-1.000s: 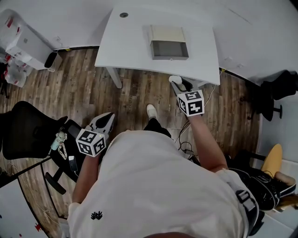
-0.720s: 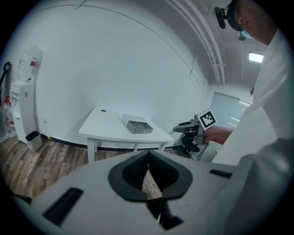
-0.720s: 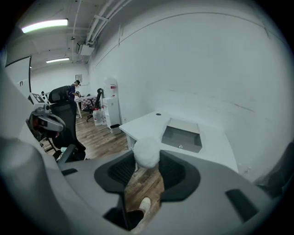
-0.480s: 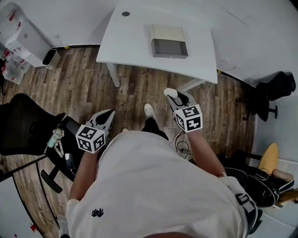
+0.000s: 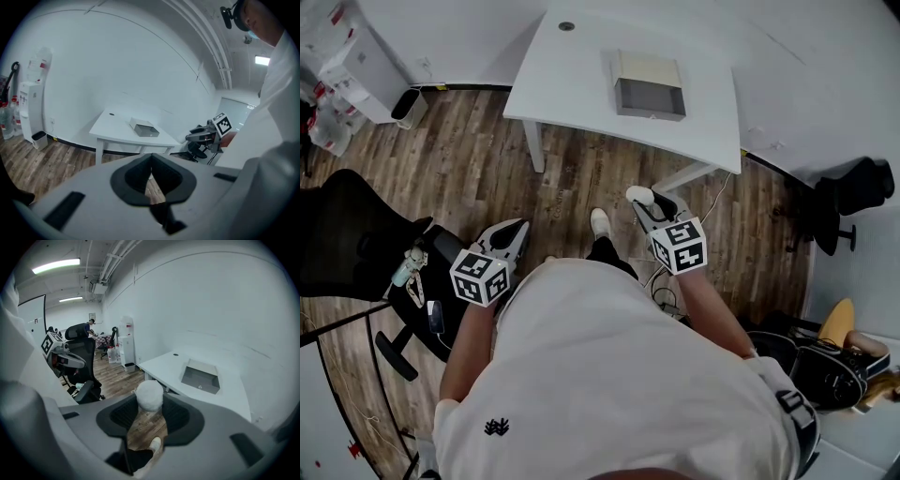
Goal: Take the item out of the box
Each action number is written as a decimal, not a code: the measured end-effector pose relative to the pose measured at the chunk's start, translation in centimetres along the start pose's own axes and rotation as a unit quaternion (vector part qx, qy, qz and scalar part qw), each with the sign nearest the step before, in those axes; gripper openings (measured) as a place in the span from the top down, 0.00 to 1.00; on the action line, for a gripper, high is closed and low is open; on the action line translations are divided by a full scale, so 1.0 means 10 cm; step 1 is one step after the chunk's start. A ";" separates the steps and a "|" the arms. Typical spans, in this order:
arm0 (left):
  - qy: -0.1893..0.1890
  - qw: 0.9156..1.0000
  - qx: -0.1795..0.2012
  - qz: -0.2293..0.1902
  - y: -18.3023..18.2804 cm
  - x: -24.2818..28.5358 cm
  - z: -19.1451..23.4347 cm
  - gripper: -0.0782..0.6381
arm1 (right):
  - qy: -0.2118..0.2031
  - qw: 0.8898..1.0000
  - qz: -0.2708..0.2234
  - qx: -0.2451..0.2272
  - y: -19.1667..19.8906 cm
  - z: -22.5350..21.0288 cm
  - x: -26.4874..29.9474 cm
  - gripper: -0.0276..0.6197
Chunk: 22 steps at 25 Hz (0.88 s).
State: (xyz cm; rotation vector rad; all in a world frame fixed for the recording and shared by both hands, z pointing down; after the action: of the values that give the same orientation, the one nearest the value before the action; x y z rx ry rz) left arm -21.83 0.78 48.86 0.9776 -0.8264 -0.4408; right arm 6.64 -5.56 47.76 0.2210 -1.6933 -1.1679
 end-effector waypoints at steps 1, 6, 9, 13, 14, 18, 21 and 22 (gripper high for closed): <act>-0.002 1.000 -0.001 0.000 0.01 -0.01 0.01 0.88 | -0.002 1.000 0.000 -0.002 0.00 0.02 0.01 0.71; -0.007 1.000 -0.006 0.001 0.07 -0.07 0.04 0.88 | -0.010 1.000 0.000 -0.004 -0.01 0.09 0.04 0.71; -0.007 1.000 -0.005 0.002 0.08 -0.08 0.04 0.88 | -0.012 1.000 0.000 -0.005 -0.01 0.13 0.04 0.71; -0.003 1.000 -0.004 0.005 0.08 -0.07 0.04 0.88 | -0.012 1.000 -0.002 -0.004 -0.01 0.15 0.05 0.71; -0.002 1.000 -0.003 0.006 0.08 -0.06 0.04 0.88 | -0.012 1.000 -0.002 -0.003 -0.01 0.15 0.05 0.71; 0.000 1.000 -0.003 0.008 0.08 -0.05 0.03 0.88 | -0.012 1.000 -0.003 -0.002 -0.02 0.15 0.04 0.71; 0.000 1.000 -0.005 0.009 0.09 -0.05 0.02 0.88 | -0.014 1.000 -0.003 -0.002 -0.01 0.15 0.03 0.71; 0.000 1.000 -0.005 0.009 0.09 -0.04 0.02 0.88 | -0.014 1.000 -0.003 -0.002 0.00 0.15 0.03 0.71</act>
State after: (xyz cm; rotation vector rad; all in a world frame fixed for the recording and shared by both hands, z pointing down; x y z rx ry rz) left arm -22.25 1.43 49.49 0.9593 -0.8322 -0.4285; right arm 5.26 -4.84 47.93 0.2076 -1.7167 -1.1824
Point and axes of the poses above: the fingertips, and each gripper's own axes: x forward along the fingers, z to its left, y out of its underside, the point moved 4 cm from there along -x, backward along the fingers, and after that the axes turned 3 degrees about x, right-handed, at the moved point
